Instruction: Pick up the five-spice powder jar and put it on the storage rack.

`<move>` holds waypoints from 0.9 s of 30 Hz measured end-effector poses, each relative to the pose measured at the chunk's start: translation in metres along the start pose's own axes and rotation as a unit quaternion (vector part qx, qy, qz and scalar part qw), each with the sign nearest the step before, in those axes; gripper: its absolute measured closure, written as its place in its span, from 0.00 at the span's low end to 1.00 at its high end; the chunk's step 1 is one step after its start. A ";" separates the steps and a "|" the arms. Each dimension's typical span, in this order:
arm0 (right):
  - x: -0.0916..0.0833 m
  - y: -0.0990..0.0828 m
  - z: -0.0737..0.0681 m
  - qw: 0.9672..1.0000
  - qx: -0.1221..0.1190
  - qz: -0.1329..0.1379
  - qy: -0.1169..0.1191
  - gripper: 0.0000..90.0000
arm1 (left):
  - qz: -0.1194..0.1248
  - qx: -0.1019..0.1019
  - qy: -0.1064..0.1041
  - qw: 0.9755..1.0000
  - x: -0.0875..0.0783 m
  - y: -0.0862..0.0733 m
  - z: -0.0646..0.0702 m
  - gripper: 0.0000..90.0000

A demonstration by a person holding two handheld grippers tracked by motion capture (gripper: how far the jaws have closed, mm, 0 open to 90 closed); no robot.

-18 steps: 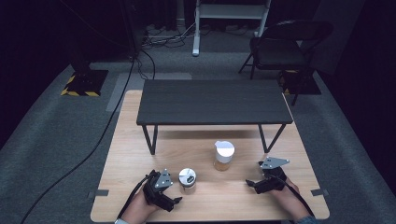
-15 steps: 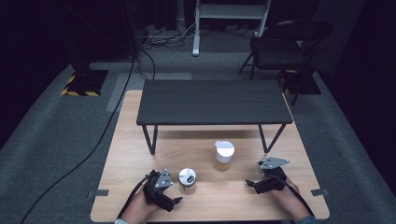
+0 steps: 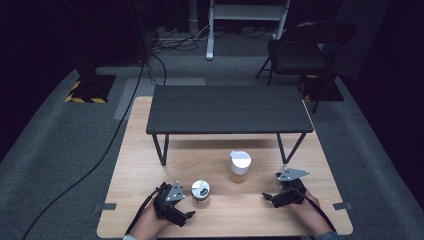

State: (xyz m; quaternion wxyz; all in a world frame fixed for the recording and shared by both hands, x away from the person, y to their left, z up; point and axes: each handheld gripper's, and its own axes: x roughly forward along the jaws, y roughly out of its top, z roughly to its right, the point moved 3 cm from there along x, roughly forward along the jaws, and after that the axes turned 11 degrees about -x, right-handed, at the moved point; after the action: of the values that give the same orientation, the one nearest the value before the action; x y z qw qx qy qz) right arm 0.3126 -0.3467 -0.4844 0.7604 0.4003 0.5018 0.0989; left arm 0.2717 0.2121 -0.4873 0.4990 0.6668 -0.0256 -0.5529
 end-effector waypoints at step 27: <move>0.001 0.002 0.000 1.000 -0.004 -0.001 0.002 0.00 | 0.006 -0.001 0.001 1.000 -0.002 -0.002 0.000 0.03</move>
State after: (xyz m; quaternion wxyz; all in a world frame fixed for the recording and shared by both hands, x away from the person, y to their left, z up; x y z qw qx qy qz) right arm 0.3135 -0.3447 -0.4842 0.7609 0.3971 0.5032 0.1009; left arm 0.2698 0.2145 -0.4878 0.5030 0.6669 -0.0284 -0.5490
